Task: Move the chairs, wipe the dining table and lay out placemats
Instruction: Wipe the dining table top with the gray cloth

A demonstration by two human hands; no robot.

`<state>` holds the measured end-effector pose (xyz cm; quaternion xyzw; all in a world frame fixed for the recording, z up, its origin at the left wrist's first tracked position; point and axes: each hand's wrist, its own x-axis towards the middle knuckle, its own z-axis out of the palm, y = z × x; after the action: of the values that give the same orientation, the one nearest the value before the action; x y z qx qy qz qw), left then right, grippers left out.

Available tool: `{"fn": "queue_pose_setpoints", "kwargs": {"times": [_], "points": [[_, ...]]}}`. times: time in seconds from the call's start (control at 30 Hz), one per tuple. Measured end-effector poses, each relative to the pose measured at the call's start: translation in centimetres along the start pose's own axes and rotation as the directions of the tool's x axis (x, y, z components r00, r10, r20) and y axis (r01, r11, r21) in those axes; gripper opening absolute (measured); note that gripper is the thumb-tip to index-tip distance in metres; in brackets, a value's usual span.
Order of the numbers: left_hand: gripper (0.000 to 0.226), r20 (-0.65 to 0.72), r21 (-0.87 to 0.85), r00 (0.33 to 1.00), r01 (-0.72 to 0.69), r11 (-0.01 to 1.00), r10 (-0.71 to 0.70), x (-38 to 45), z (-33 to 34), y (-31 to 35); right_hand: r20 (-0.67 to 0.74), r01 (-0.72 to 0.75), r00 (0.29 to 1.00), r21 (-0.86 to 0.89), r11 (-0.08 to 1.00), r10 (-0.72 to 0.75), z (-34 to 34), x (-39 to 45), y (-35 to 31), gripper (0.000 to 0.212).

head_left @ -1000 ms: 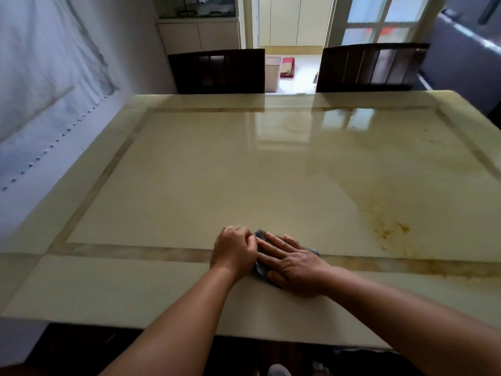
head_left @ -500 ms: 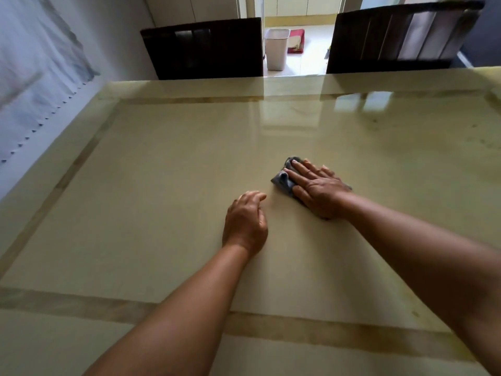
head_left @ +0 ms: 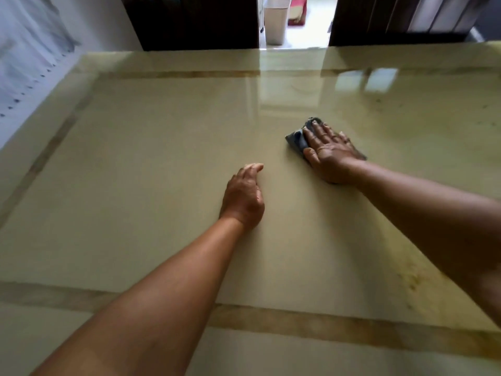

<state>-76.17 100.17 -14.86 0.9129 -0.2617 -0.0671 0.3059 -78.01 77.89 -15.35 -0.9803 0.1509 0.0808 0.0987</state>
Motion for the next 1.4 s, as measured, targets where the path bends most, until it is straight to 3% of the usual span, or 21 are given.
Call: {"fn": "queue_pose_setpoints", "kwargs": {"times": [0.17, 0.33, 0.43, 0.67, 0.83, 1.07, 1.4], "points": [[0.054, 0.082, -0.008, 0.996, -0.017, 1.000, 0.018, -4.9, 0.3, 2.6, 0.052, 0.212, 0.976, -0.016, 0.977, -0.211, 2.2, -8.6, -2.6, 0.058], [0.042, 0.124, 0.020, 0.992, 0.032, 0.999, -0.034, -12.5, 1.0, 5.5, 0.102, 0.364, 0.927, -0.015, 0.931, -0.361, 5.0, -19.3, -5.1, 0.062], [0.033, 0.149, 0.066, 0.982, 0.104, 0.992, -0.113, -16.6, 1.5, 7.0, 0.112, 0.410, 0.906, 0.006, 0.912, -0.408, 5.8, -24.6, -5.1, 0.062], [0.032, 0.211, 0.027, 0.969, 0.124, 0.992, -0.127, -22.6, 2.3, 10.5, 0.166, 0.383, 0.910, 0.011, 0.924, -0.379, 5.6, -31.8, -3.4, 0.064], [0.030, 0.169, 0.021, 0.976, 0.134, 0.991, -0.136, -22.7, 3.3, 11.4, 0.156, 0.362, 0.918, 0.045, 0.931, -0.365, 5.3, -31.9, -2.6, 0.060], [0.048, 0.141, -0.014, 0.987, 0.077, 0.997, -0.074, -20.0, 5.8, 12.9, 0.132, 0.280, 0.950, 0.042, 0.959, -0.283, 4.7, -28.8, 0.2, 0.059], [0.059, 0.103, 0.088, 0.992, 0.068, 0.994, -0.077, -8.1, 9.9, 16.6, 0.035, 0.255, 0.966, 0.062, 0.965, -0.258, 0.7, -14.6, 9.3, 0.057]]}}
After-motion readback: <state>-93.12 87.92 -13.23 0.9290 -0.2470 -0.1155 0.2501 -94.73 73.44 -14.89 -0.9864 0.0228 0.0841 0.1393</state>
